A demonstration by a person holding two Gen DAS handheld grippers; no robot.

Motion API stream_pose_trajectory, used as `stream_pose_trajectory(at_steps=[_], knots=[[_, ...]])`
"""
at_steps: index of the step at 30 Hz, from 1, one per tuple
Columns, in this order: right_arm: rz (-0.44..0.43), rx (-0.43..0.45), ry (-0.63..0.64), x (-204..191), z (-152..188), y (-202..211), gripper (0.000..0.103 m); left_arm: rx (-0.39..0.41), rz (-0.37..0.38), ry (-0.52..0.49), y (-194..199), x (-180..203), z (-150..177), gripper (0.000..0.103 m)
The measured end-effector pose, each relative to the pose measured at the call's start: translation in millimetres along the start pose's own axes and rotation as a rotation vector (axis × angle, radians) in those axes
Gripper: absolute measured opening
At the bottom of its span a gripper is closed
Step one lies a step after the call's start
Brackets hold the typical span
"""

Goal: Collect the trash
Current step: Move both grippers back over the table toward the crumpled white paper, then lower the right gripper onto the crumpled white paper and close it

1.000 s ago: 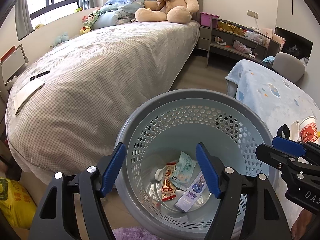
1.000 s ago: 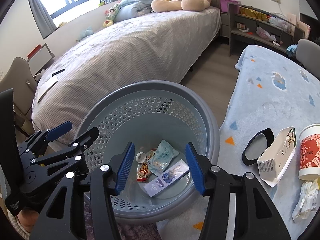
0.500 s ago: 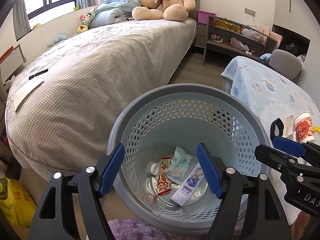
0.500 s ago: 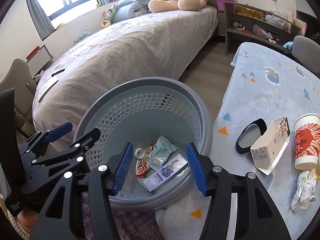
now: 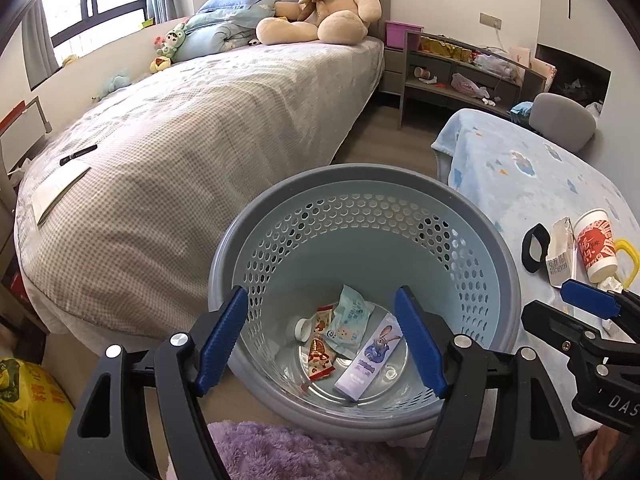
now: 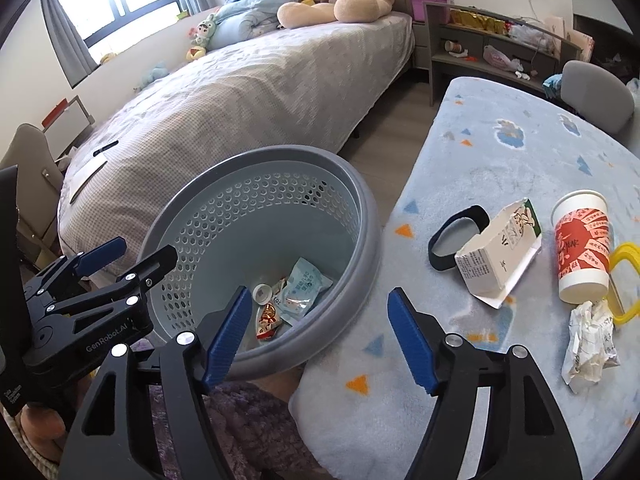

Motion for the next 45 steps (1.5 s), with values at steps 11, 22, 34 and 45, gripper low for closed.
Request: stream_pose_trajectory(at_steps=[11, 22, 34, 45], knots=[[0.049, 0.010, -0.057, 36, 25, 20, 0.075, -0.004, 0.025, -0.034, 13, 29, 10, 0.073], [0.122, 0.020, -0.138, 85, 52, 45, 0.077, -0.010, 0.097, -0.078, 23, 78, 19, 0.073], [0.201, 0.055, -0.214, 131, 76, 71, 0.081, -0.009, 0.160, -0.138, 33, 136, 28, 0.074], [0.260, 0.087, -0.254, 161, 92, 82, 0.084, -0.020, 0.163, -0.166, 31, 174, 39, 0.075]])
Point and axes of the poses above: each gripper's, at about its wrist camera, not at the fingertips, and y roughly against the way its jaws point, x to its right, z to its underside, the point moved 1 cm from there along -y, roughly the way its jaws point, and after that the axes turned 12 degrees about z, right-handed, at the moved point
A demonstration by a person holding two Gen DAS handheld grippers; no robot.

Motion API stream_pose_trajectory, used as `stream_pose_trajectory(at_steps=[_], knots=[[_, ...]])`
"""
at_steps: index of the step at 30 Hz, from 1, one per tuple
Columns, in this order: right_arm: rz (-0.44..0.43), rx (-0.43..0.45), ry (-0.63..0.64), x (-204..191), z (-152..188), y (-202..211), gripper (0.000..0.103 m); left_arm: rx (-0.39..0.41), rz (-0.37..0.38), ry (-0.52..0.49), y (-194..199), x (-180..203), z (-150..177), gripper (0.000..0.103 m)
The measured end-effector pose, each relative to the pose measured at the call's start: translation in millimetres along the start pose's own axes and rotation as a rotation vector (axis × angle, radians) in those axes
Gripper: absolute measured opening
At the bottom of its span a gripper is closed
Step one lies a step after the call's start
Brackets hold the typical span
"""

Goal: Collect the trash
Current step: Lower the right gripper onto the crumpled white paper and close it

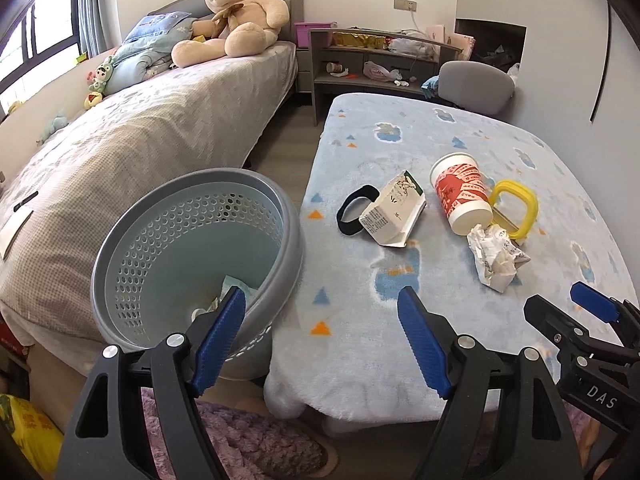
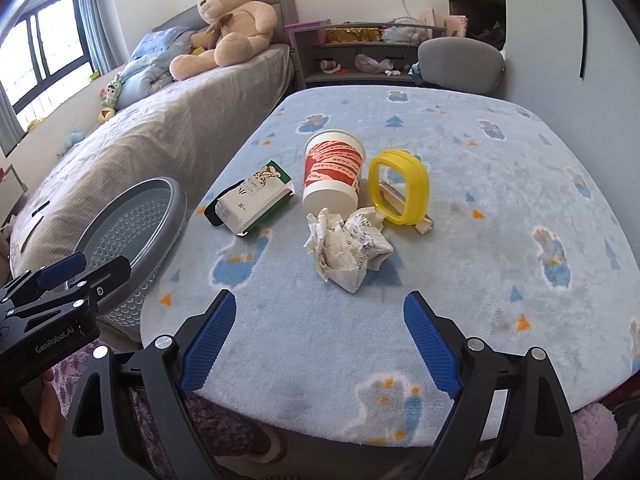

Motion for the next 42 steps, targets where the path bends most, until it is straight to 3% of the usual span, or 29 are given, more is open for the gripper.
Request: stream_pose_trajectory(at_steps=[20, 42], knots=[[0.025, -0.010, -0.040, 25, -2, -12, 0.085, -0.026, 0.012, -0.018, -26, 18, -6, 0.075], [0.015, -0.062, 0.002, -3, -16, -51, 0.085, -0.061, -0.008, 0.034, -63, -20, -15, 0.075]])
Point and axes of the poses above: each gripper's, at about its wrist camera, not at the fingertips, and y roughly against the way its jaws point, x to its right, z to its underside, the point moved 1 cm from there along -y, roughly the way its jaws point, and after that the axes turned 12 degrees about z, right-handed, at the moved point
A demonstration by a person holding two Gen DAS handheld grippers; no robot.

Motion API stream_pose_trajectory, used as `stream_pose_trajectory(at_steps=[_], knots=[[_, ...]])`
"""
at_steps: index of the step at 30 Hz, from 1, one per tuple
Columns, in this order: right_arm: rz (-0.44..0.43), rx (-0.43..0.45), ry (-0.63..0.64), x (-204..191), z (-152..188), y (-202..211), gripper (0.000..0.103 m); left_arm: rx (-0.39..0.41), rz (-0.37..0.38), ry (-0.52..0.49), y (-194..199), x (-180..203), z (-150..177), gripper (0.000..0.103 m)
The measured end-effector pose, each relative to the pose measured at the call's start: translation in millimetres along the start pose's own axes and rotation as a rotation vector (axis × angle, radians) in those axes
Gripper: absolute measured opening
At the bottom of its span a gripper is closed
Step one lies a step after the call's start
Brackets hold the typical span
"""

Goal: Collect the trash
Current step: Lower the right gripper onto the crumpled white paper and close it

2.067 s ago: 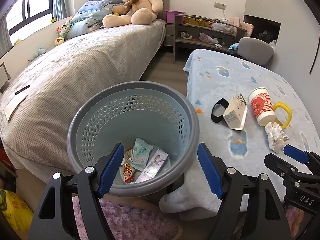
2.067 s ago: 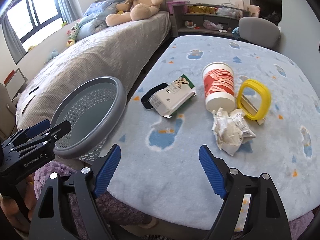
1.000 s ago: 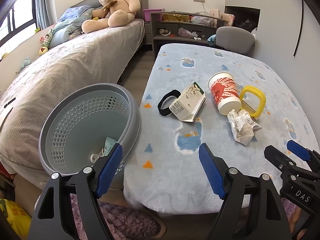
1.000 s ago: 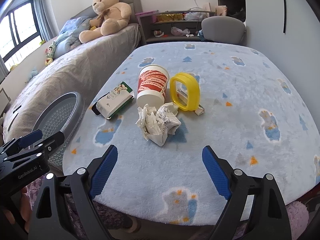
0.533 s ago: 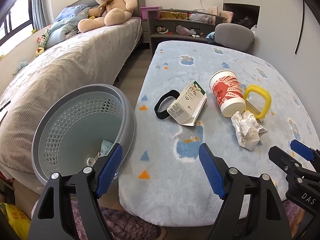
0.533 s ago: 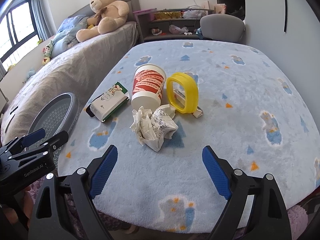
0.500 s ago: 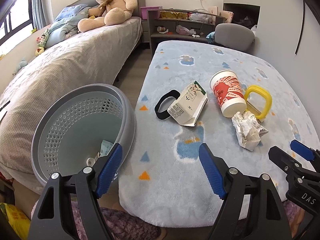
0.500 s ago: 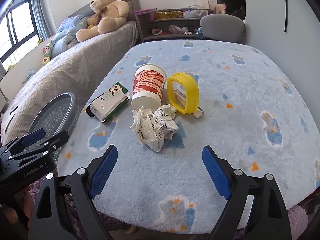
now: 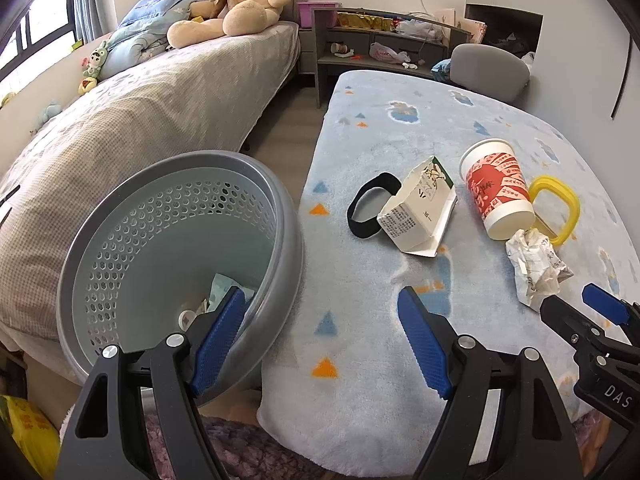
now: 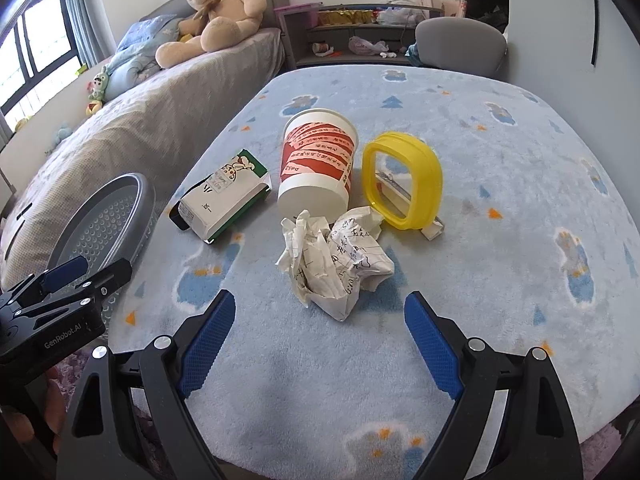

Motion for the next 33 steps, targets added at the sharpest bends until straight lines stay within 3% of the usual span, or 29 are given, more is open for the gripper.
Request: stream_pose_trajectory(at_steps=[23, 26, 33], knots=[[0.048, -0.055, -0.042, 4, -14, -37, 0.085, -0.010, 0.036, 0.020, -18, -15, -1, 0.075], [0.050, -0.048, -0.033, 0, -18, -39, 0.081, -0.012, 0.040, 0.022, -18, -15, -1, 0.075], [0.047, -0.056, -0.023, -2, -17, -39, 0.062, -0.013, 0.045, 0.017, -17, -13, 0, 0.075]])
Point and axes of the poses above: each gripper's, at about its wrist camera, not at the fingertips, and y roughly against the way its jaws point, x to its right, z to its underside, the point moved 1 cm from there along -y, roughly the way its jaws point, and after that the axes turned 12 degrees about z, right-handed, at the moved point
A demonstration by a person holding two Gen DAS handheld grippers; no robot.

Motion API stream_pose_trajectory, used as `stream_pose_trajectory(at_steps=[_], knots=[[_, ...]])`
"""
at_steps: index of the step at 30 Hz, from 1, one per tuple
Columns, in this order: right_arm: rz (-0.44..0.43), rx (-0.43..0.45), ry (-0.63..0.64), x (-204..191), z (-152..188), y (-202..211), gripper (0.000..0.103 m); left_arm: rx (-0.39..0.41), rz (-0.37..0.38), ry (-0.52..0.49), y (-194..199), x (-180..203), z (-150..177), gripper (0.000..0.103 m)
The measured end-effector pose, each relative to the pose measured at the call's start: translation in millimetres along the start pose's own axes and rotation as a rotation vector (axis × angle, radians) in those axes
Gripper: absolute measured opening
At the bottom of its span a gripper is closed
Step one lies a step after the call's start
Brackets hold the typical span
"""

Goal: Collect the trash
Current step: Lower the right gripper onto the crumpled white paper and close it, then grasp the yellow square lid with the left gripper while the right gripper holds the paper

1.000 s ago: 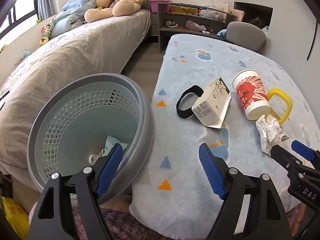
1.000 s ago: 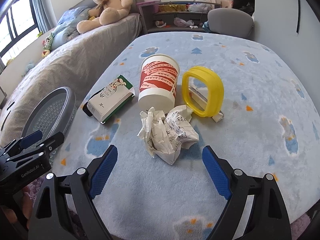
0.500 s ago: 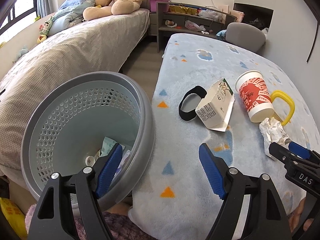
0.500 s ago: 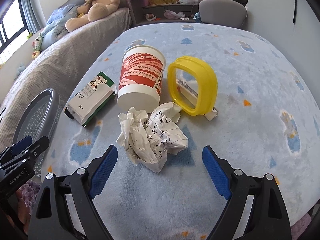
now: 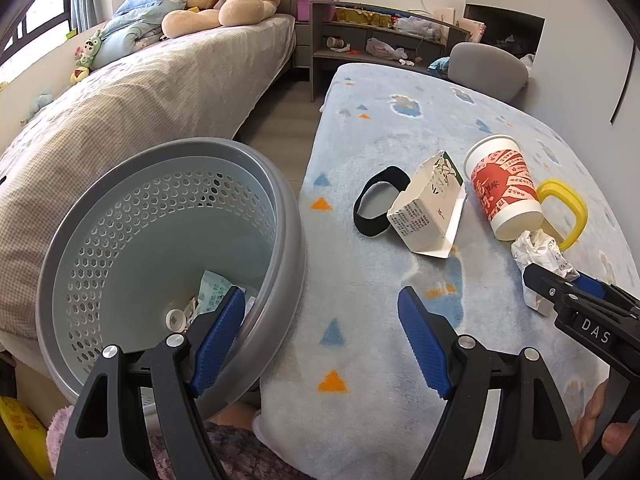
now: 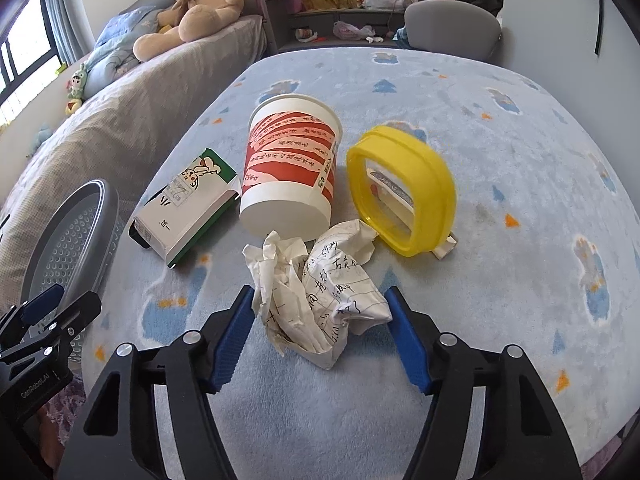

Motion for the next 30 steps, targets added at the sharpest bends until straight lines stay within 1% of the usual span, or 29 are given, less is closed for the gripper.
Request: stream_pose_trajectory(at_steps=[5, 12, 17, 24, 30], knots=[[-0.020, 0.000, -0.027, 9, 2, 7, 0.058, -0.001, 0.000, -0.004, 1, 3, 1, 0.075], [-0.039, 0.005, -0.032, 17, 13, 23, 0.058, 0.007, 0.003, -0.008, 7, 7, 1, 0.075], [-0.050, 0.005, -0.034, 22, 24, 36, 0.058, 0.017, 0.012, -0.029, 16, 16, 2, 0.075], [-0.047, 0.009, -0.057, 44, 42, 56, 0.058, 0.023, 0.028, -0.061, 27, 37, 2, 0.075], [-0.025, 0.018, -0.091, 76, 53, 66, 0.058, 0.012, 0.056, -0.104, 30, 69, 4, 0.075]])
Point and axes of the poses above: each gripper's, at about its wrist camera, not at the fingertips, and y roughly against the way its jaws point, x to its right, z to its underside, the point moved 1 cm from there along -y, roughly the way its jaws point, and after that the axes turned 12 degrees about z, right-handed, at the moved point
